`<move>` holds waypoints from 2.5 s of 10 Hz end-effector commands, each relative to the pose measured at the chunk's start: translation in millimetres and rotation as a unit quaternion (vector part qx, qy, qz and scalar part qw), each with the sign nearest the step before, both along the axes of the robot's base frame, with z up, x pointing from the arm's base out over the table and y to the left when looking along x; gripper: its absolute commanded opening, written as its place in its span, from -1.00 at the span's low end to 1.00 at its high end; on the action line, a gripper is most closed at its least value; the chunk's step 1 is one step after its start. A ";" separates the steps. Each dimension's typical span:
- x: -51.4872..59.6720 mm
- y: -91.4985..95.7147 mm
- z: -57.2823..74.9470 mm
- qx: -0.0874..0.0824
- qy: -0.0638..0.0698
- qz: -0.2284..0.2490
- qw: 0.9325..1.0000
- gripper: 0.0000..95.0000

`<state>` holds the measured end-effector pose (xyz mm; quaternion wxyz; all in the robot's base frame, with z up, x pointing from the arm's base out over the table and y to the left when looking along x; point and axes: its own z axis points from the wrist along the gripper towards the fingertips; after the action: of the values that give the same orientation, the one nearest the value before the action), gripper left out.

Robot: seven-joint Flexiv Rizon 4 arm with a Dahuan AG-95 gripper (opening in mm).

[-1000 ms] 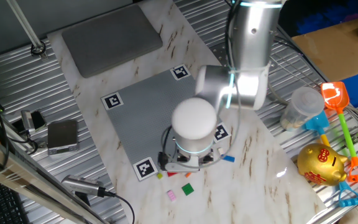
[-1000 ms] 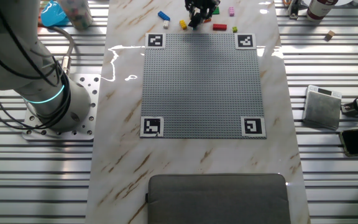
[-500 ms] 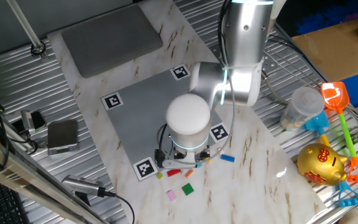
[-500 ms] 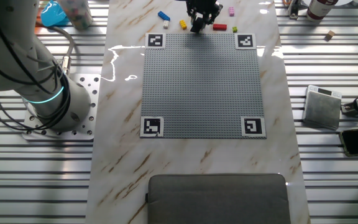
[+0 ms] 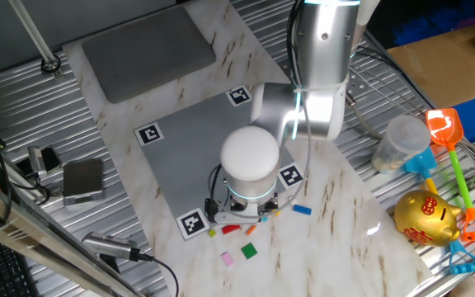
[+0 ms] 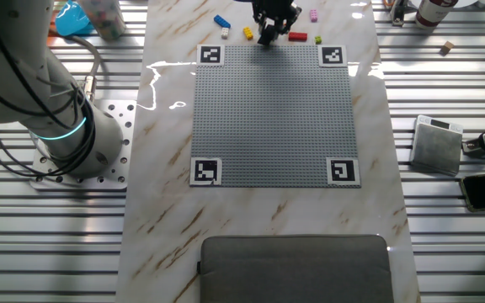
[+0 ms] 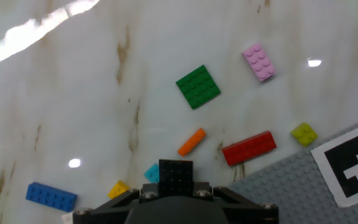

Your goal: Build with small Lego blocks

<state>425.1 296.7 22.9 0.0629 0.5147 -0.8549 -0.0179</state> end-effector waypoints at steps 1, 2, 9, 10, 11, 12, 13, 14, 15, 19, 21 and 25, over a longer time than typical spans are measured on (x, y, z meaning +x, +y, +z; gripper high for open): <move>-0.7 -0.7 1.2 -0.008 -0.002 -0.030 1.000 -1.00; -0.7 -0.7 1.2 -0.010 -0.003 -0.053 0.999 -1.00; 3.5 -55.0 3.2 0.003 0.018 0.031 0.999 -1.00; 5.5 -72.5 0.2 0.002 0.019 0.051 0.998 -1.00; 6.9 -82.4 -1.2 0.002 0.019 0.062 0.998 -1.00; 9.2 -96.7 -3.6 0.003 0.020 0.076 0.997 -1.00; 11.2 -107.4 -5.6 0.000 0.020 0.083 0.996 -1.00; 12.7 -116.8 -7.1 0.002 0.020 0.090 0.996 -1.00; 12.7 -122.1 -7.5 0.001 0.019 0.093 0.995 -1.00; 12.4 -122.8 -7.4 -0.002 0.020 0.075 0.997 -1.00; 12.4 -122.8 -7.4 -0.006 0.019 0.050 0.999 -1.00; 12.4 -122.8 -7.4 -0.014 0.019 0.027 0.999 -1.00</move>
<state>437.2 173.2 15.8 0.0864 0.5268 -0.8455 -0.0115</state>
